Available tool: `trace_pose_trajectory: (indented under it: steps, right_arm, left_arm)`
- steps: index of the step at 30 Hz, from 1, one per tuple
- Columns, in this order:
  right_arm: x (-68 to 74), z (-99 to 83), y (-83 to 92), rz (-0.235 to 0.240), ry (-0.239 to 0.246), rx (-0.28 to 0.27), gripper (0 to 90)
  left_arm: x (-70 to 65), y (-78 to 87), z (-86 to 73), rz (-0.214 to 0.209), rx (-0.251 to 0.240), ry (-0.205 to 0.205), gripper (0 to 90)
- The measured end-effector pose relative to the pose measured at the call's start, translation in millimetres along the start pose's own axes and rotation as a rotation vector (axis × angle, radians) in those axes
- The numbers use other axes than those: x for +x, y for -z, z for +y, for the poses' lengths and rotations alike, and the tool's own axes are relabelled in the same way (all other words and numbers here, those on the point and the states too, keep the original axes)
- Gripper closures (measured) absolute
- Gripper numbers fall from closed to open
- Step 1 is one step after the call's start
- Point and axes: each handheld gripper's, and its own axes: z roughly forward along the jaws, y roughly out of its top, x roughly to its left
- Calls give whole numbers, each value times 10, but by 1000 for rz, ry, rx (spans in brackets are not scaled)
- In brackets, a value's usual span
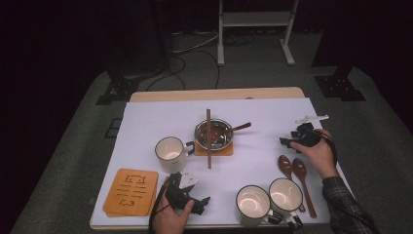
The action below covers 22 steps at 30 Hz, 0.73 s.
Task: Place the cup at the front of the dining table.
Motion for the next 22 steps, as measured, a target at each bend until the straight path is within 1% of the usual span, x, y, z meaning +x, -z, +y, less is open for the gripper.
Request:
trace_pose_trajectory:
  steps: [2,5,11,13,22]
  right_arm:
    - [-4,-24,-26,-20,11,7,369]
    - [-3,-48,-48,-32,19,12,368]
    - [-10,-92,-71,-38,21,19,354]
    - [-12,-112,-80,-39,32,7,346]
    - [-18,-169,-83,-32,30,-31,336]
  left_arm:
    - [0,0,0,0,0,0,0]
    - [0,0,0,0,0,0,0]
    - [0,0,0,0,1,0,0]
    - [0,0,0,0,0,0,0]
    - [0,0,0,0,0,0,0]
